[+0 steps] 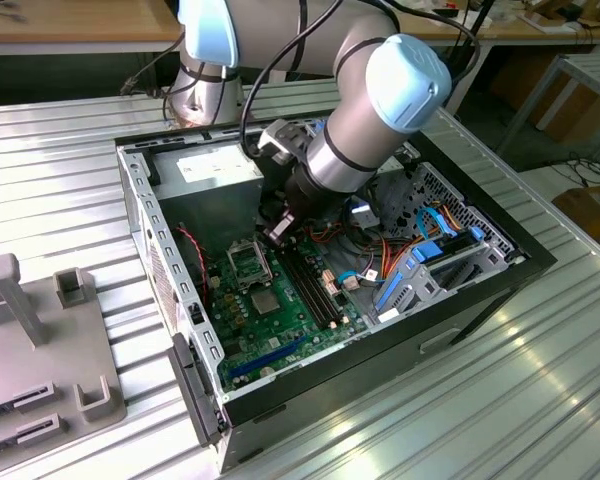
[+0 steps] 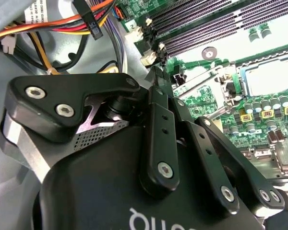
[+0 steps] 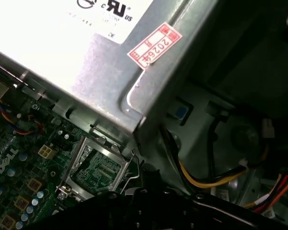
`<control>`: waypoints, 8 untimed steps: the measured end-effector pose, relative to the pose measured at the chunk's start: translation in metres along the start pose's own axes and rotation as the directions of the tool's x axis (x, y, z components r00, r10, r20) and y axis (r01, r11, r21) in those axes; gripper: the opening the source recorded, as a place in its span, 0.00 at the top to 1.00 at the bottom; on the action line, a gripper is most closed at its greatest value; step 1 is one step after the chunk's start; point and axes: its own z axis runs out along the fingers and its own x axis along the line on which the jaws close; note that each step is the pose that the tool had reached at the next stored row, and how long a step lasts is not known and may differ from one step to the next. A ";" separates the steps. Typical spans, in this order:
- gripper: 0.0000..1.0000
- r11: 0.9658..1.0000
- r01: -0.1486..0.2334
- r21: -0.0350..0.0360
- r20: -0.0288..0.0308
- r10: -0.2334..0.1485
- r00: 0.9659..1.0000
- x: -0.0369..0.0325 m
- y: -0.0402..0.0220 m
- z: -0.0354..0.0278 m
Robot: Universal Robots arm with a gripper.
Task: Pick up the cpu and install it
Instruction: 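Close the cpu cover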
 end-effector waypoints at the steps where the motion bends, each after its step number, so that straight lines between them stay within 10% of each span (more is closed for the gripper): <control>1: 0.89 1.000 0.000 0.001 0.001 0.000 1.000 0.0000 -0.0001 0.0007; 8: 0.89 1.000 0.002 -0.002 0.007 -0.002 1.000 0.0016 -0.0005 0.0049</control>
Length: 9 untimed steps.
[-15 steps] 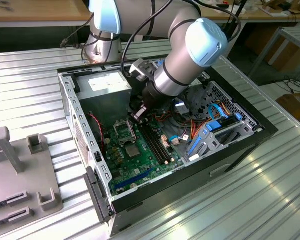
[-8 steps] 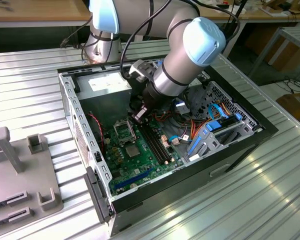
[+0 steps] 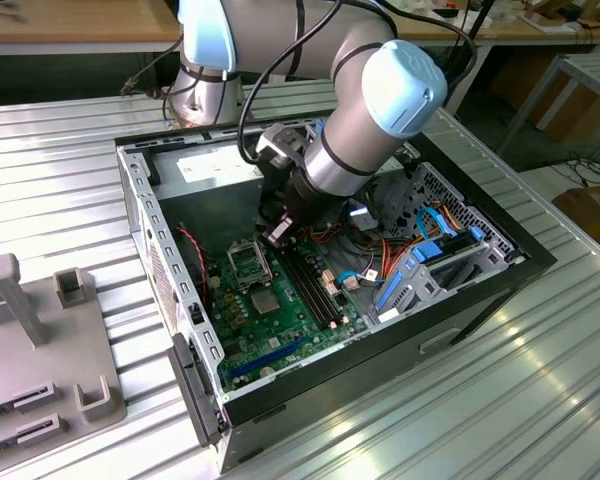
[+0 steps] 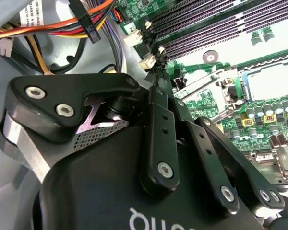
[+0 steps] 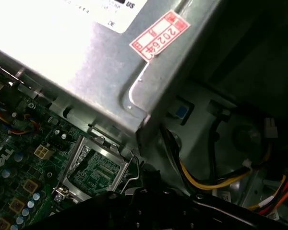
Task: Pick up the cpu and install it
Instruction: 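Close the cpu cover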
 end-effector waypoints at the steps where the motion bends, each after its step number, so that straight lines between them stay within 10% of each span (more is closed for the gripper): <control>1: 0.89 1.000 0.001 -0.004 0.003 -0.001 1.000 0.0012 0.0006 0.0004; 3: 0.89 1.000 0.003 -0.013 0.008 -0.003 1.000 0.0038 0.0019 0.0011; 4: 0.89 1.000 0.010 -0.011 0.005 -0.010 1.000 0.0045 0.0024 0.0005; 5: 0.89 1.000 0.021 0.007 -0.011 -0.020 1.000 0.0046 0.0032 -0.0024; 9: 0.89 0.999 0.047 0.010 -0.020 -0.046 0.999 0.0054 0.0048 -0.0065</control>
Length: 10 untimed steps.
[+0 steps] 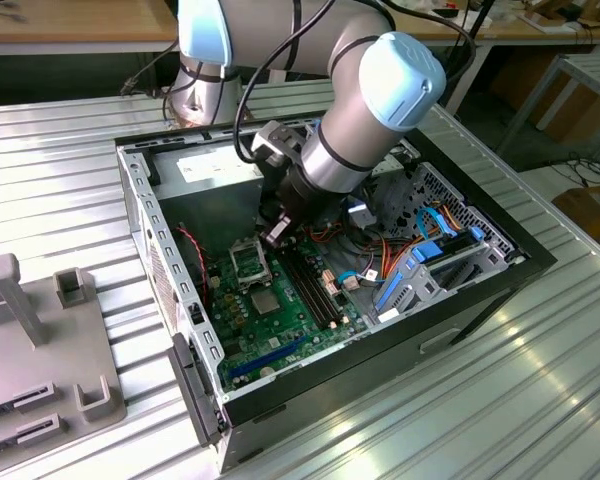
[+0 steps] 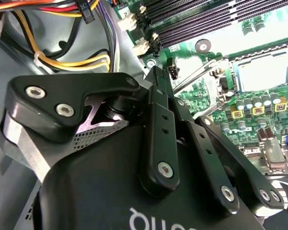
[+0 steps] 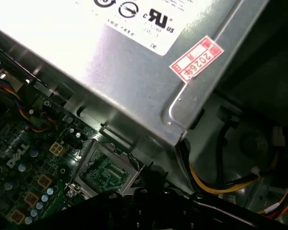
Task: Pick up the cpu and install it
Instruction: 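Close the cpu cover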
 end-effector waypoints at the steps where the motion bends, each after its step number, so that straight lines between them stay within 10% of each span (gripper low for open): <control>1: 0.89 1.000 0.004 0.001 -0.002 -0.004 1.000 0.0007 0.0005 -0.0008; 10: 0.89 1.000 0.008 0.000 -0.002 -0.008 1.000 0.0010 0.0023 -0.0065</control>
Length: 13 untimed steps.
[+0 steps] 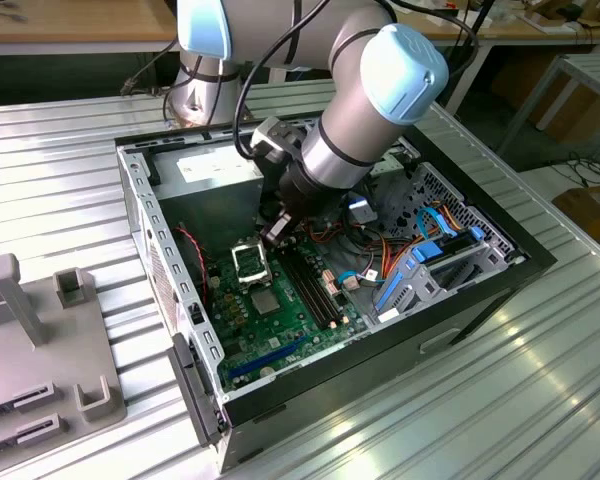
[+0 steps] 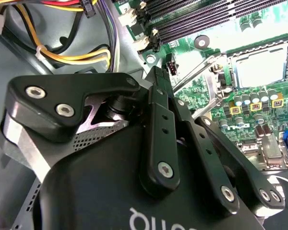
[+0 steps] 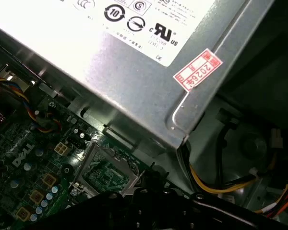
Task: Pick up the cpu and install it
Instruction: 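Close the cpu cover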
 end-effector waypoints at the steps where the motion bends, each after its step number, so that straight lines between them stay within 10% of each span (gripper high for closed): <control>1: 0.89 1.000 0.001 0.000 0.000 -0.001 1.000 0.0000 0.0002 -0.0006; 13: 0.89 1.000 0.017 0.001 -0.005 -0.017 1.000 0.0003 0.0027 -0.0096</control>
